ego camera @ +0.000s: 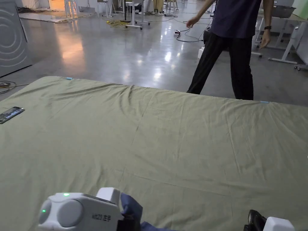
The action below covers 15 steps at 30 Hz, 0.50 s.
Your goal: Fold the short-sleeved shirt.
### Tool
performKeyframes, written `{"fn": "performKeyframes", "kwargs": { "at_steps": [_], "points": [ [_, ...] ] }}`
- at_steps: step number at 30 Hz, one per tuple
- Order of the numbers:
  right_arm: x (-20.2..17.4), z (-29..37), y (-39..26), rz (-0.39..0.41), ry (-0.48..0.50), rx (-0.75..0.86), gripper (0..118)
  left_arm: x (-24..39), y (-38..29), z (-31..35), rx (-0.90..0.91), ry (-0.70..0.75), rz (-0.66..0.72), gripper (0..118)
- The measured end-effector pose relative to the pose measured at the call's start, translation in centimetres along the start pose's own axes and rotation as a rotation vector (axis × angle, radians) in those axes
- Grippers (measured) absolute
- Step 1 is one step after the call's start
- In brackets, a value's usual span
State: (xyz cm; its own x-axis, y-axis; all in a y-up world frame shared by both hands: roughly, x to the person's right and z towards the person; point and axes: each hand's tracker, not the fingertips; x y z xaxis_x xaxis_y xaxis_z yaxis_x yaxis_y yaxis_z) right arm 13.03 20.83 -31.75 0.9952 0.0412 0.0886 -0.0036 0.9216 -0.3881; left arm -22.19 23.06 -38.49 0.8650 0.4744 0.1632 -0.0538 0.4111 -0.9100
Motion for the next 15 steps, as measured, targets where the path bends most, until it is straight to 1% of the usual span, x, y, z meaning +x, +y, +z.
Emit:
{"fn": "performKeyframes", "kwargs": {
  "at_steps": [5, 8, 12, 15],
  "points": [
    [0.4, 0.3, -0.3, -0.006, -0.005, -0.002, 2, 2.5, -1.2, -5.8, -0.061, 0.017, -0.005, 13],
    [0.9, 0.4, -0.4, -0.01, -0.013, -0.006, 2, 3.7, -1.9, -8.2, -0.084, 0.054, -0.027, 13],
    [1.3, 0.5, -0.7, -0.013, -0.025, -0.011, 2, 4.2, -2.7, -10.3, -0.093, 0.077, -0.003, 13],
    [1.6, 0.4, -0.9, -0.018, -0.029, -0.017, 2, 4.3, -3.1, -10.9, -0.103, 0.08, -0.021, 14]
  ]
}}
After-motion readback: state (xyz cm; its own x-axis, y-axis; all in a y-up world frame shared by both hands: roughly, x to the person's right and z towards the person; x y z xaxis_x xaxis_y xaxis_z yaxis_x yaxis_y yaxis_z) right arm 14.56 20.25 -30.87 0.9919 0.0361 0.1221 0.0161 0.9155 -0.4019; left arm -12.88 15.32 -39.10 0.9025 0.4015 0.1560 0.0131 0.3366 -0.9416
